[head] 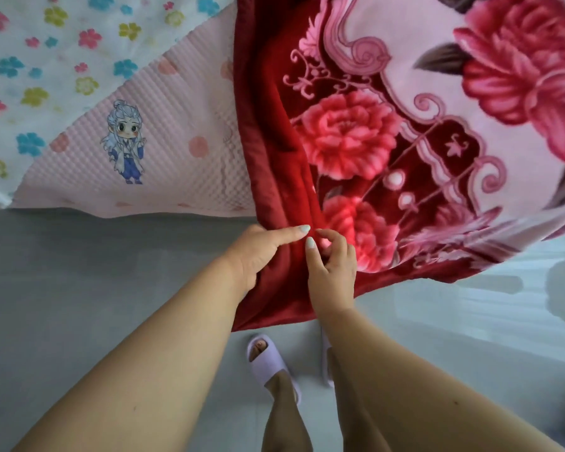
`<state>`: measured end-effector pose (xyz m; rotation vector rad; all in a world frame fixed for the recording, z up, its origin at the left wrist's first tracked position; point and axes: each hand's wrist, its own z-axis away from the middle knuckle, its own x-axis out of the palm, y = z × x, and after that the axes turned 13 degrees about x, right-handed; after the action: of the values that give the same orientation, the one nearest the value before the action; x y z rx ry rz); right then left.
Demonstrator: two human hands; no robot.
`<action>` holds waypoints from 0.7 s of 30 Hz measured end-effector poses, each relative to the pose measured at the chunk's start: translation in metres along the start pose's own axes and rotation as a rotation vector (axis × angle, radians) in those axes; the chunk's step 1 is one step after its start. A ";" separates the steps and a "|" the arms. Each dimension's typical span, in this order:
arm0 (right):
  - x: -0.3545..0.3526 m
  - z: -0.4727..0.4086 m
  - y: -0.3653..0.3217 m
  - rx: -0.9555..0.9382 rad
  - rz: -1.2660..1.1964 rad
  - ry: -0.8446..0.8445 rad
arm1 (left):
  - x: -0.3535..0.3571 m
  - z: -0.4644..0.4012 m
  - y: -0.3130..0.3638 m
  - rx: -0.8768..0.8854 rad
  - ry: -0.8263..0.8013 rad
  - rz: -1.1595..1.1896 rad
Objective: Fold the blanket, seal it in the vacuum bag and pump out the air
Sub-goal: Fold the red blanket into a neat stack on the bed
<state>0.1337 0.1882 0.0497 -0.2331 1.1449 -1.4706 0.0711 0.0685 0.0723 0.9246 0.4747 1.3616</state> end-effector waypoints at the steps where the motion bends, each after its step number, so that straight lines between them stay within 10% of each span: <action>1: -0.007 0.010 -0.001 -0.056 -0.006 -0.006 | 0.005 0.005 0.007 -0.086 -0.042 0.099; 9: -0.051 -0.004 -0.037 0.054 -0.046 -0.174 | 0.030 0.010 0.056 -0.093 -0.226 0.304; 21: -0.071 -0.044 -0.040 -0.041 0.151 -0.264 | 0.046 0.005 -0.015 -0.010 0.006 0.256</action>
<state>0.0967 0.2634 0.0895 -0.3509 0.9584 -1.2431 0.0928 0.1118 0.0733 0.9986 0.3626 1.5963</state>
